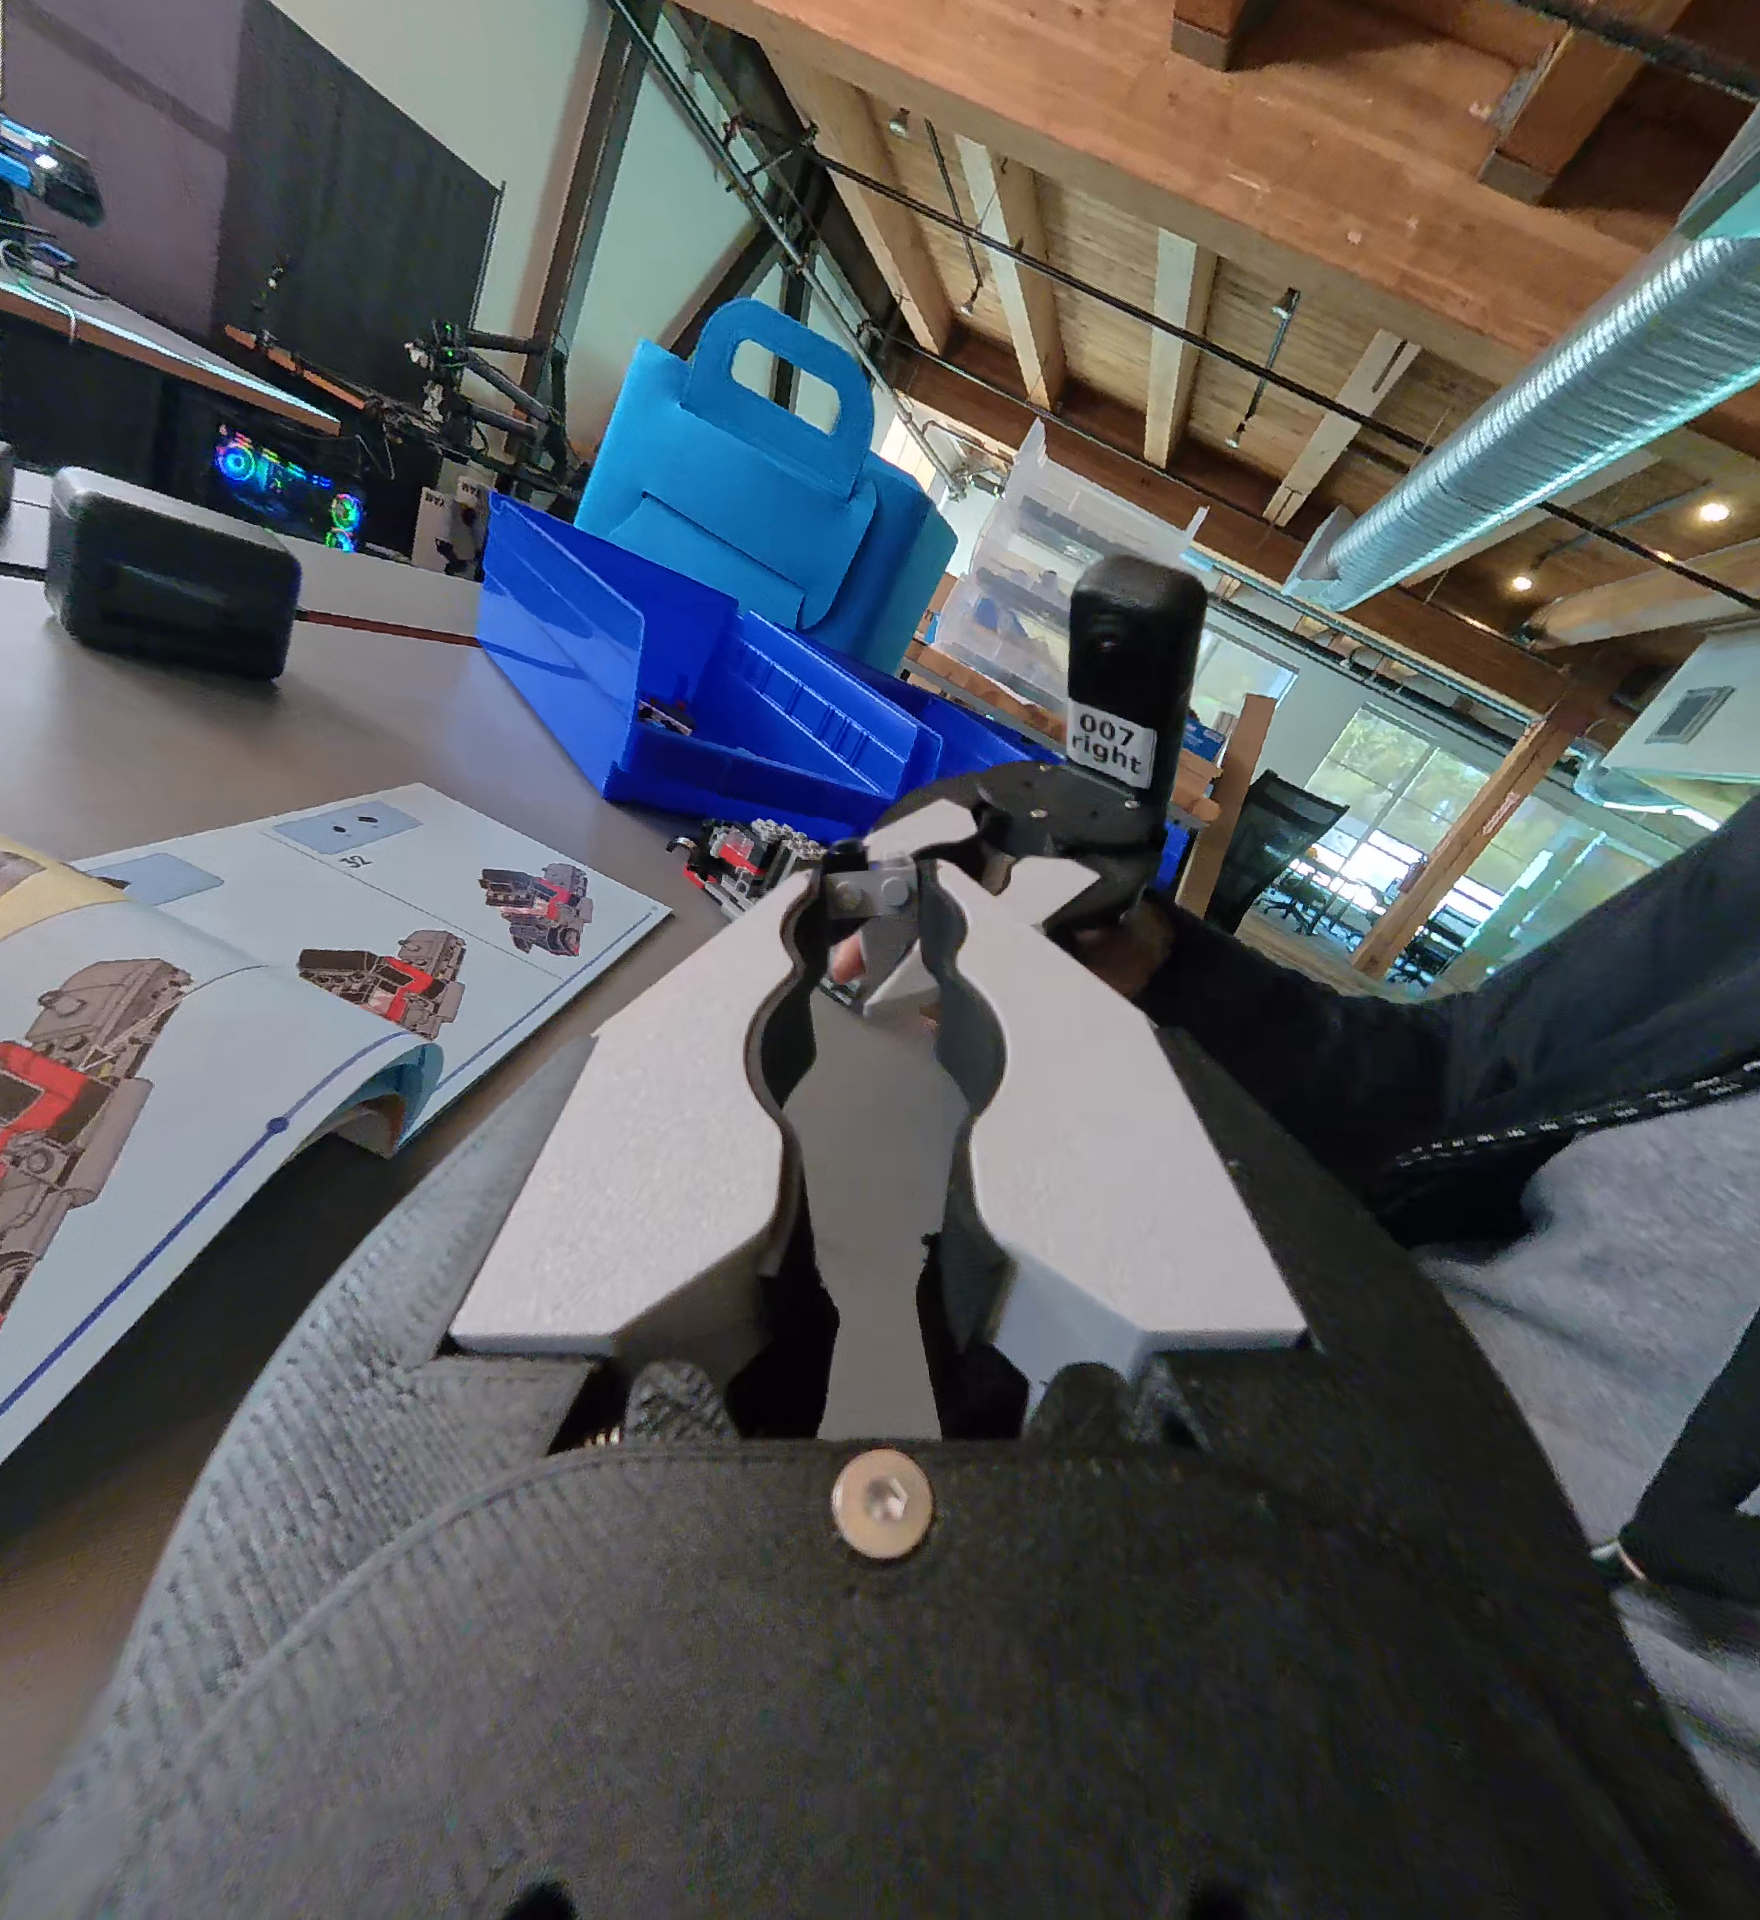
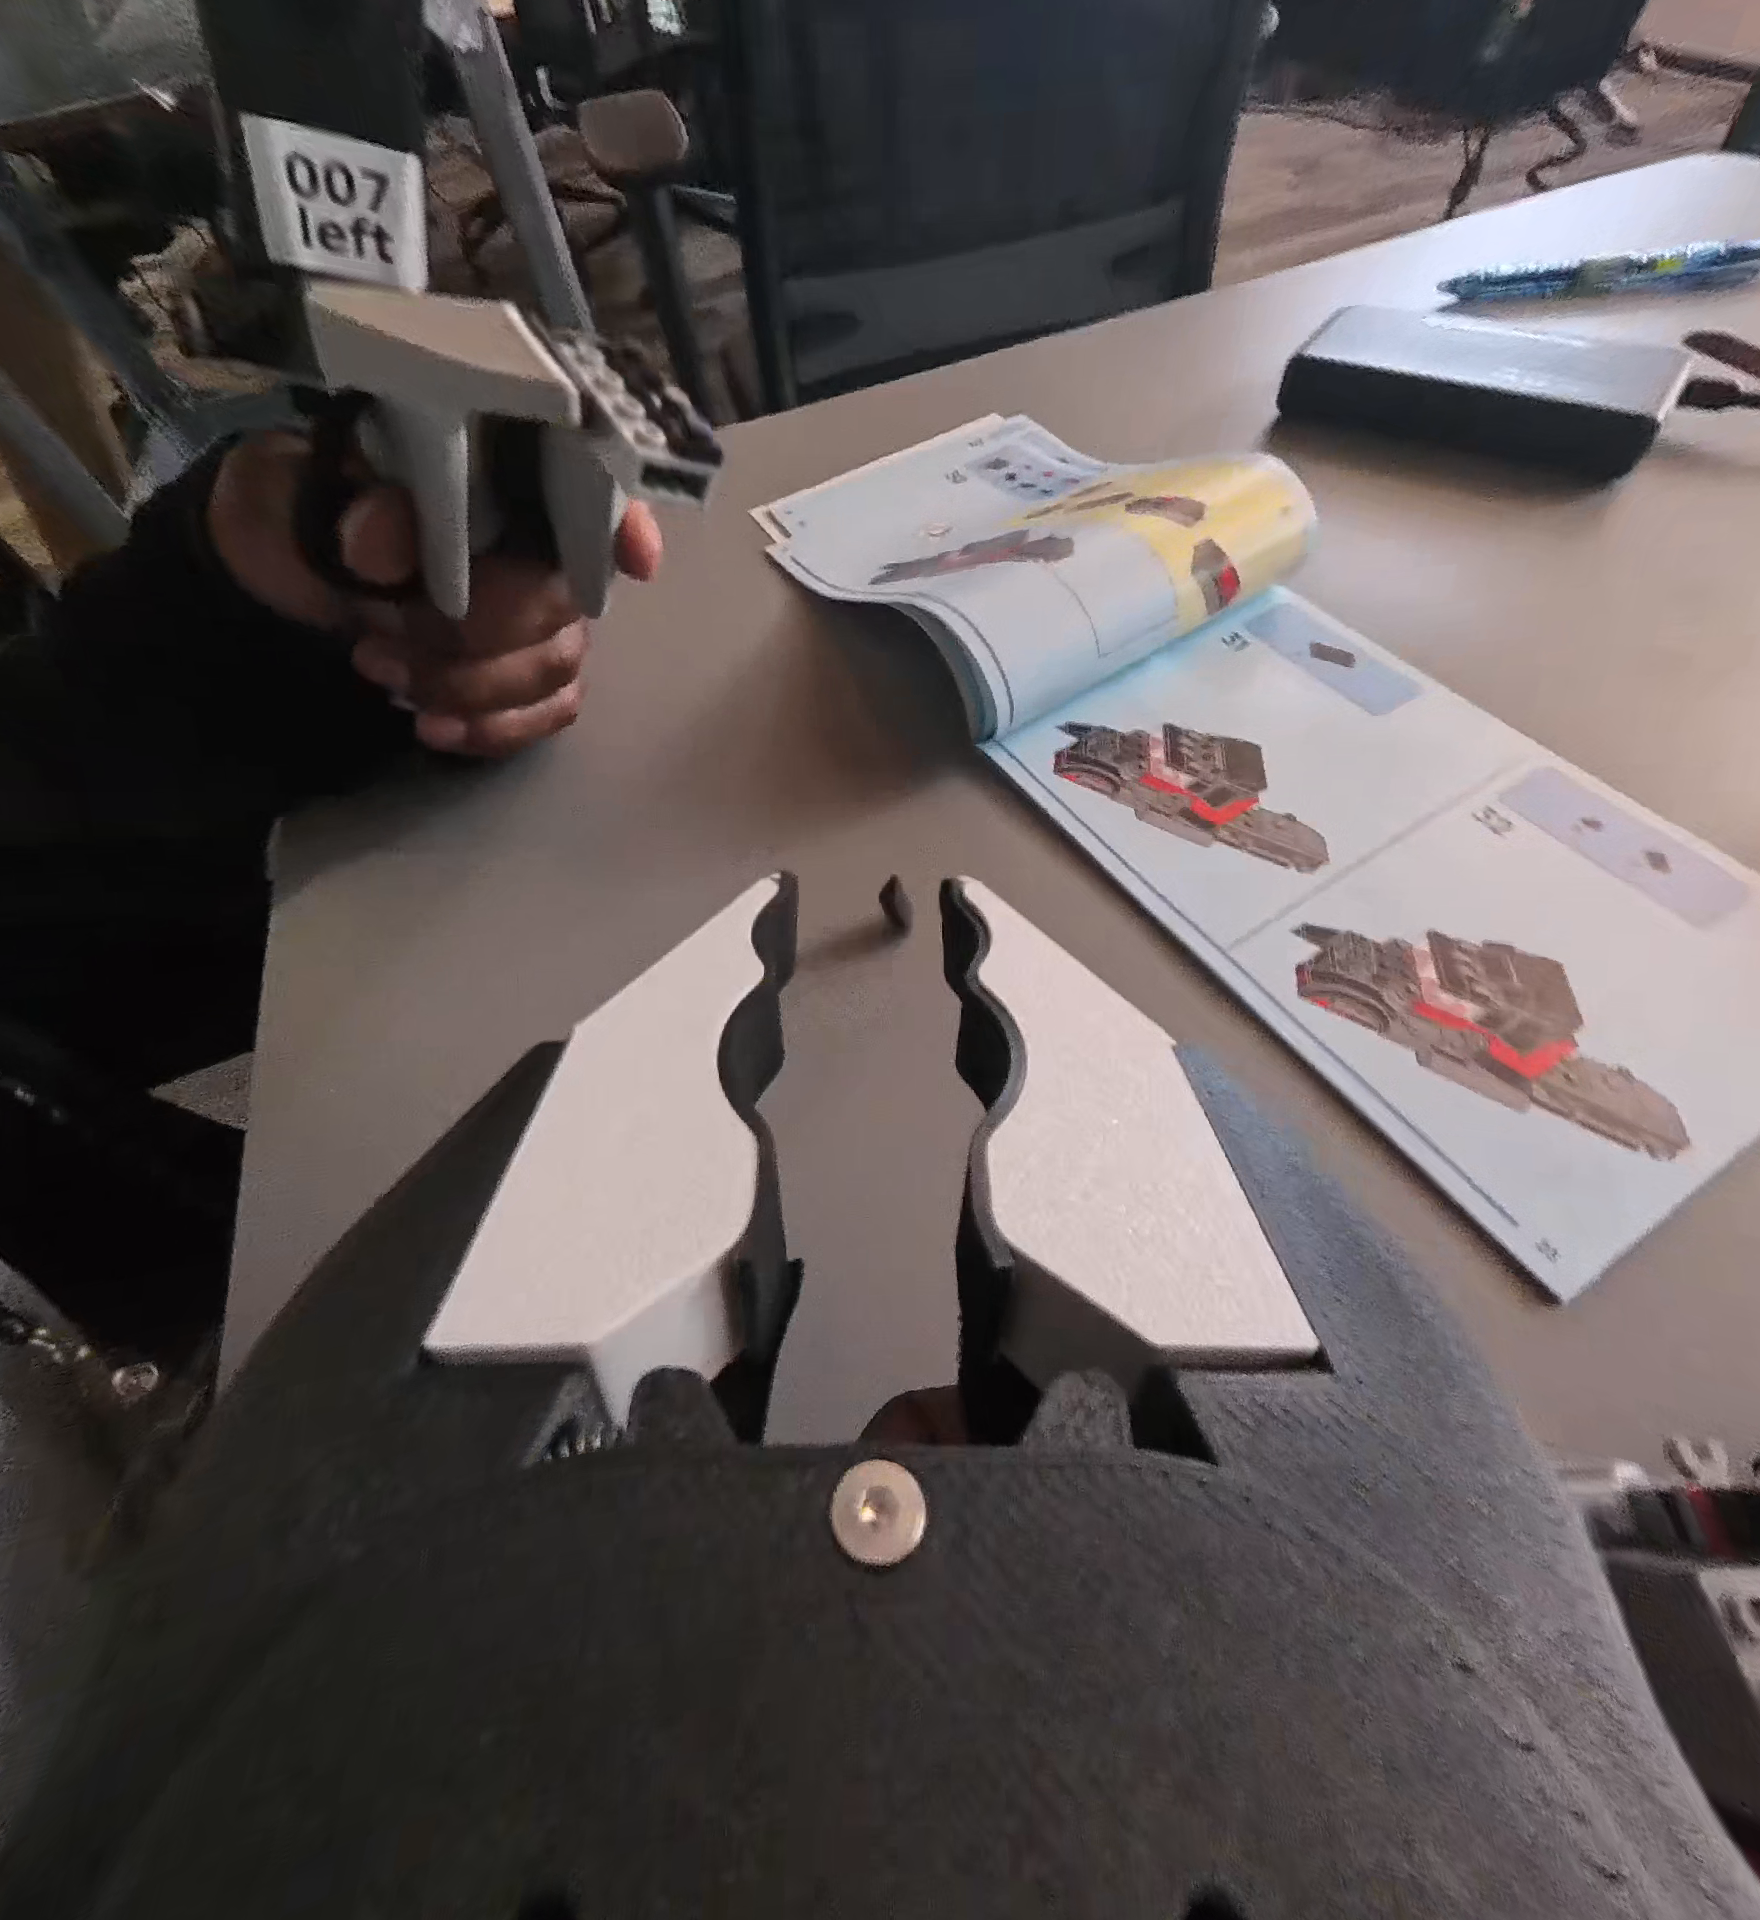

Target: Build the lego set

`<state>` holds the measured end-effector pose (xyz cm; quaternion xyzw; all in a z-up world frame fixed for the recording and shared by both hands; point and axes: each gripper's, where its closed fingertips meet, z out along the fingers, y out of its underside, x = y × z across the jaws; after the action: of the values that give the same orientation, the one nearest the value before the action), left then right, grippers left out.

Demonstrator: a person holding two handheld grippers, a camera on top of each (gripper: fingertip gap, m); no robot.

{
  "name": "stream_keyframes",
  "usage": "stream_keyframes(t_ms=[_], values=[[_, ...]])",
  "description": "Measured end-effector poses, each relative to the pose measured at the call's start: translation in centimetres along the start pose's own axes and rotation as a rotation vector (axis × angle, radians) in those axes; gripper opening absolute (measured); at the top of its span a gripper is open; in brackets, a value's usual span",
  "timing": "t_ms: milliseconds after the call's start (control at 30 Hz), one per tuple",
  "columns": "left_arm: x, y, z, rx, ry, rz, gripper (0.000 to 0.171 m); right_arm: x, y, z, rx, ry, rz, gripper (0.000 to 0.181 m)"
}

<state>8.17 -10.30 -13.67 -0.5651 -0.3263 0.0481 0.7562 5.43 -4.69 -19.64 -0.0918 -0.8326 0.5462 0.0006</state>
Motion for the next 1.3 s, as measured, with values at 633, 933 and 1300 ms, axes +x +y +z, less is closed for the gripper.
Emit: stream_keyframes(t_ms=[633,933,1300], values=[[-1.0,-0.7,-1.1,0.032,-0.019,-0.041,0.017,2.7,3.9,4.0,-0.336,0.139,-0.131,0.022],[-0.9,-0.8,-1.5,0.037,-0.018,-0.030,0.017,1.5,4.1,4.8,-0.394,0.104,-0.189,0.026],[-0.5,-0.9,-1.7,0.040,0.000,-0.014,0.017,1.4,2.6,4.3,-0.397,-0.084,-0.354,0.031]])
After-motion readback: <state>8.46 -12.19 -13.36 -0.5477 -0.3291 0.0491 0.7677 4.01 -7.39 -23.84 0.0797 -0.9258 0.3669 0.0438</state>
